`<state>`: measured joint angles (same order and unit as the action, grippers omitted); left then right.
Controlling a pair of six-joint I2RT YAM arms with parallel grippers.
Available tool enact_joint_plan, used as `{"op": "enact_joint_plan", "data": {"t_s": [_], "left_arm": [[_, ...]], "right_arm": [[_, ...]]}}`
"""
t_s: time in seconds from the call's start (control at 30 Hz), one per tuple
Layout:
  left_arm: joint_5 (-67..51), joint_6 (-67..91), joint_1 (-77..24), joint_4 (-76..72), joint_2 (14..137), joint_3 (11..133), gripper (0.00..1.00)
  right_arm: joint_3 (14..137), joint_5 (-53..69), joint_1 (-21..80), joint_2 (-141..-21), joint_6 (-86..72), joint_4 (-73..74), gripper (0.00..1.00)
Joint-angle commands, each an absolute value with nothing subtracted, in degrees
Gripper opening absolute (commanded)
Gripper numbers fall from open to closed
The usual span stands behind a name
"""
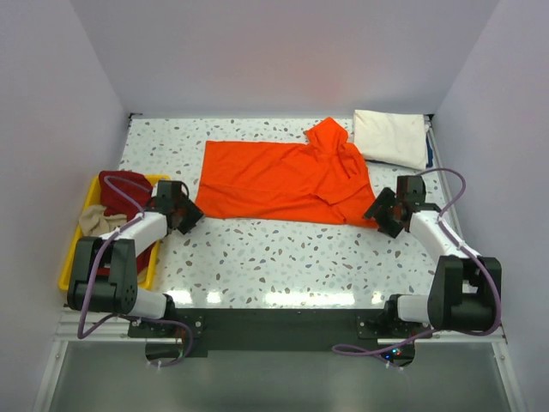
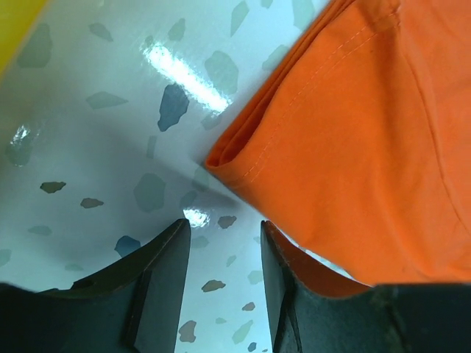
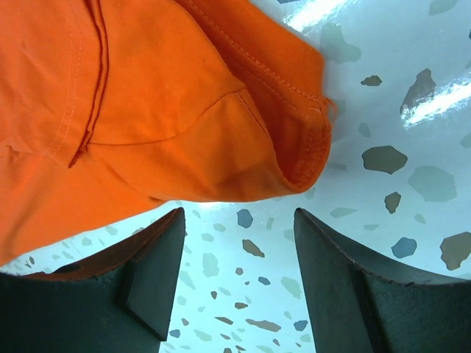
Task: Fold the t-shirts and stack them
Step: Fold the tshirt
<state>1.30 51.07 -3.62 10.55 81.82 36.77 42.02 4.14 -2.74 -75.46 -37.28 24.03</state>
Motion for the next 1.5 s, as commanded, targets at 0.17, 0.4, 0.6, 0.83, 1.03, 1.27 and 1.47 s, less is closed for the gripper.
{"op": "enact_joint_plan", "data": {"t_s": [0.17,0.4,0.6,0.83,1.03,1.27,1.47], "left_arm": [[3.25,55.81,-4.48,-1.74,81.56,33.05,0.49],[6.06,55.37,-4.75,-4.05,82.52,32.52,0.49],[8.79,54.14,-4.75,-3.52,83.41,32.96,0.39],[9.49,53.79,-4.83,-4.83,83.76,32.52,0.18],[9.84,53.61,-4.83,-5.28,84.11,32.96,0.00],[13.27,53.61,-4.83,4.30,79.64,35.24,0.00],[15.21,53.09,-4.92,11.42,73.49,34.20,0.00]], "right_arm": [[39.46,4.57,-3.08,-75.85,-38.24,18.28,0.65],[39.20,3.52,-3.51,-78.22,-37.62,16.09,0.65],[39.73,1.32,-4.04,-80.24,-37.18,15.30,0.64],[41.83,0.18,-4.13,-81.82,-37.97,14.33,0.58],[43.76,0.18,-4.13,-83.49,-38.58,13.80,0.23],[47.55,-4.04,-4.48,-80.08,-36.65,21.79,0.00],[47.46,-4.74,-6.24,-73.40,-36.21,29.69,0.00]]}}
